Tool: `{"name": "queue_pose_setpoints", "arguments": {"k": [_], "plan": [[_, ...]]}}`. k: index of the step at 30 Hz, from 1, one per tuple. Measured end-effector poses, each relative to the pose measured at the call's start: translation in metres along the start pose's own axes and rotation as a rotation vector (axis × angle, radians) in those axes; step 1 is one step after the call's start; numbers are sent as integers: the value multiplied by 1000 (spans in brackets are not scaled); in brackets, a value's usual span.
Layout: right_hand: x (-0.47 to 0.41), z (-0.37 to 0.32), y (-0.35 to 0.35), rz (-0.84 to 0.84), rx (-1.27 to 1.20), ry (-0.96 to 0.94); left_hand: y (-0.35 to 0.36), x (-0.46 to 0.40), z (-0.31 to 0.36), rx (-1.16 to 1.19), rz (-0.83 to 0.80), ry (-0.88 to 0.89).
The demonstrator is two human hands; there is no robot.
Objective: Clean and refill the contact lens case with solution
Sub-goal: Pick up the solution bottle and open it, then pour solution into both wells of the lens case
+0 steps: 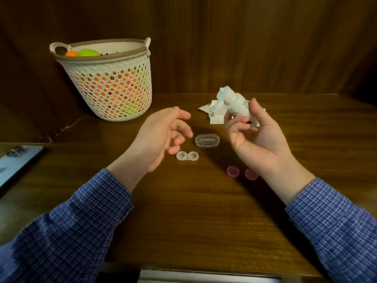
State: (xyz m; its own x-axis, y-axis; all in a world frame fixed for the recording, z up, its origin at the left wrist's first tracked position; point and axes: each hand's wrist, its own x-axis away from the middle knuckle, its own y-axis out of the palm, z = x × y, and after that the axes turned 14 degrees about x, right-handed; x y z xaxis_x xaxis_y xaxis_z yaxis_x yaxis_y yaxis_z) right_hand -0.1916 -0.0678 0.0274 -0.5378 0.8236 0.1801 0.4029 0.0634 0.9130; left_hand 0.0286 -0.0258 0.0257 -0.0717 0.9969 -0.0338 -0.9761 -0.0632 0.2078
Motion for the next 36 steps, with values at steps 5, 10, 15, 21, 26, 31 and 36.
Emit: {"name": "queue_pose_setpoints", "arguments": {"k": [5,10,15,21,26,31,36], "plan": [[-3,-1,-5,82,-91,1,-26,5,-12,-686,-33,268],[-5,2,-7,96,-55,28,-24,6,-22,-871,-199,259],[-7,10,-6,151,73,138,-28,3,-30,-822,-248,173],[-14,33,0,142,151,218,-42,6,-33,-747,-218,177],[-31,59,13,222,400,189,-64,14,-22,-746,-256,190],[-36,72,13,302,757,81,-73,20,-18,-790,-326,229],[-37,77,7,202,1026,-47,-72,25,-21,-807,-378,286]]}}
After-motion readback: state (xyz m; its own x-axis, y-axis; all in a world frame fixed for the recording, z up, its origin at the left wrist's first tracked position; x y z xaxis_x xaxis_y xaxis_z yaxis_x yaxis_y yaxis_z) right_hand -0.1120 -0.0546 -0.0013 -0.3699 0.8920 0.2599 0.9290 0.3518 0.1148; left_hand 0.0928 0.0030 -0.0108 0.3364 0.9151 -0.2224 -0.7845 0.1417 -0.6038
